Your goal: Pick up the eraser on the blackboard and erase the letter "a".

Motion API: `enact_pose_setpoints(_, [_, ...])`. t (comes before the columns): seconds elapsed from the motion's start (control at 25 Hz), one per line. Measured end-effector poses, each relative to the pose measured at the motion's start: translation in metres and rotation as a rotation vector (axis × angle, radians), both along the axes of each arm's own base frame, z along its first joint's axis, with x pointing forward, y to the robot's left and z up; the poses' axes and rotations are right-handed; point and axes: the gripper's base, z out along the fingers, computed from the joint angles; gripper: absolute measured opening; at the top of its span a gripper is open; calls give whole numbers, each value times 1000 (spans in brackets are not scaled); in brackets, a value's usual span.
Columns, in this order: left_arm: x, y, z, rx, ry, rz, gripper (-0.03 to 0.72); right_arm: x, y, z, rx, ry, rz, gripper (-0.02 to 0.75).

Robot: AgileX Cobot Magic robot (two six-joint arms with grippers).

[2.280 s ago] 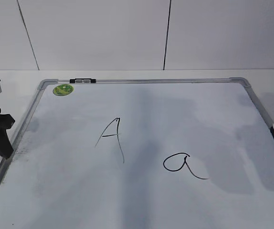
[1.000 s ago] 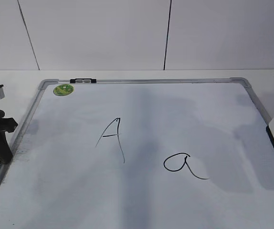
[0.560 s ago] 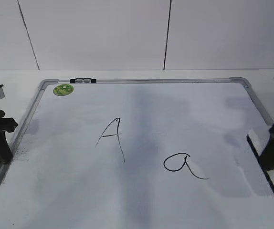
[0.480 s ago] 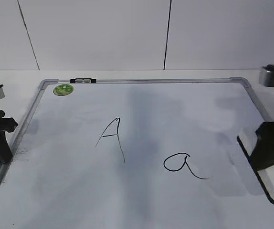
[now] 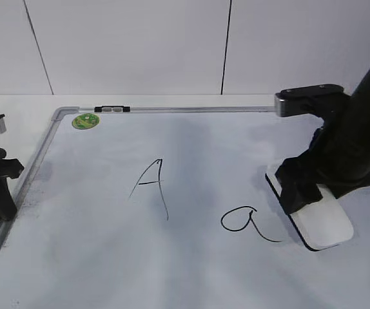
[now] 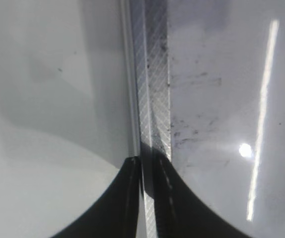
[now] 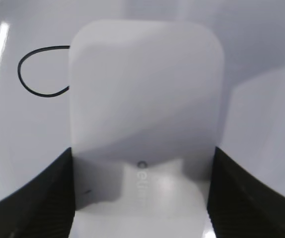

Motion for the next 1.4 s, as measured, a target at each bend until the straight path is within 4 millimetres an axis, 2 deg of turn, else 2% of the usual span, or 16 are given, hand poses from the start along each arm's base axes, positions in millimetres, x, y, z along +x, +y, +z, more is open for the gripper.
enact_pose_setpoints(0.44, [0, 0, 0, 0, 2, -1, 56, 19, 16, -45, -45, 7, 54, 555])
enact_pose_setpoints(0.84, [0, 0, 0, 3, 0, -2, 56, 31, 24, -52, -70, 45, 72, 555])
enact_pose_setpoints(1.12, [0, 0, 0, 3, 0, -2, 56, 35, 68, -54, -67, 19, 186, 555])
enact_pose_setpoints(1.4, [0, 0, 0, 3, 0, -2, 56, 20, 103, -58, -74, 25, 293, 555])
